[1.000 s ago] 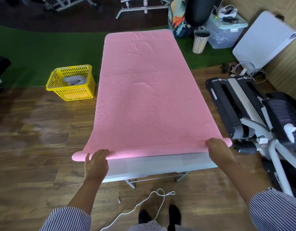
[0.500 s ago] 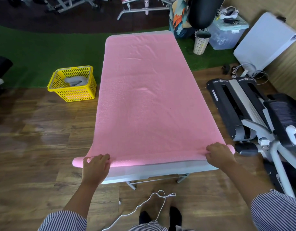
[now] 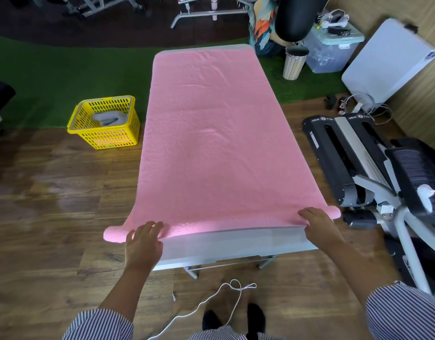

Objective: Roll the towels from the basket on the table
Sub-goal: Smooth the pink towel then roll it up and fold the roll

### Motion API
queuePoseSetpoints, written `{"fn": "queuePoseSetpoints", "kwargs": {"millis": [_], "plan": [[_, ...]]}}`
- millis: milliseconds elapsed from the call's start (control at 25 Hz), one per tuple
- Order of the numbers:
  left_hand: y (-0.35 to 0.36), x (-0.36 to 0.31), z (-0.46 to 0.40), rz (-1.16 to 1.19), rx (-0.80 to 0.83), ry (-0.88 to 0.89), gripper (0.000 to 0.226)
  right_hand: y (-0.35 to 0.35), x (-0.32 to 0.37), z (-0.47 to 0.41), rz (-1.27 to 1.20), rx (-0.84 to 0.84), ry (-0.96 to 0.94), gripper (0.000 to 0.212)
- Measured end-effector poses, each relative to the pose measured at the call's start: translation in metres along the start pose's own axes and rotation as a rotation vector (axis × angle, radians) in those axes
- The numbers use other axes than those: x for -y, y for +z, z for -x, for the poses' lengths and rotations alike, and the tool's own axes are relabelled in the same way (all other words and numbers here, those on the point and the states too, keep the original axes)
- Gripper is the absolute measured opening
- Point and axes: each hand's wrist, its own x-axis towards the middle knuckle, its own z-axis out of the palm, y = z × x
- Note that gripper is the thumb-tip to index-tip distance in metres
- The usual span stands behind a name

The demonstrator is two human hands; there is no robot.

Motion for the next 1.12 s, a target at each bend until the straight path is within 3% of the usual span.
{"fn": "queuePoseSetpoints", "kwargs": {"millis": [120, 280, 360, 440, 520, 640, 800, 920, 1000, 1120], "plan": [[-0.007, 0.002, -0.002, -0.068, -0.054, 0.046, 0.024, -0.005, 0.002, -0.001, 0.016, 0.016, -0.033, 0.044], [-0.009, 0.006, 0.001, -0.036, -0.039, 0.081, 0.039, -0.008, 0.005, 0.001, 0.080, 0.001, -0.076, 0.024], [-0.009, 0.006, 0.001, -0.014, -0.029, 0.073, 0.041, -0.008, 0.005, 0.000, 0.179, 0.073, -0.064, 0.018], [-0.010, 0.005, 0.000, 0.002, -0.024, 0.046, 0.036, -0.011, 0.006, -0.002, 0.255, 0.127, -0.048, 0.019], [-0.010, 0.007, -0.002, 0.029, -0.048, 0.011, 0.020, -0.012, 0.006, -0.005, 0.228, 0.052, -0.059, 0.014], [-0.004, 0.009, 0.000, 0.083, -0.065, -0.004, 0.042, -0.010, 0.004, -0.002, 0.186, -0.068, -0.111, 0.028], [-0.002, 0.008, 0.006, 0.073, -0.025, 0.028, 0.050, -0.006, 0.000, 0.006, 0.006, -0.062, -0.047, 0.022], [-0.002, 0.008, 0.007, 0.033, -0.006, -0.010, 0.061, -0.004, -0.004, 0.007, 0.015, 0.024, -0.028, 0.040], [-0.007, 0.004, 0.006, -0.021, 0.005, -0.067, 0.052, -0.005, -0.004, 0.005, 0.078, 0.057, -0.012, 0.043], [-0.012, 0.005, 0.007, -0.052, 0.061, -0.106, 0.034, -0.010, 0.003, 0.003, 0.156, 0.081, -0.023, 0.029]]}}
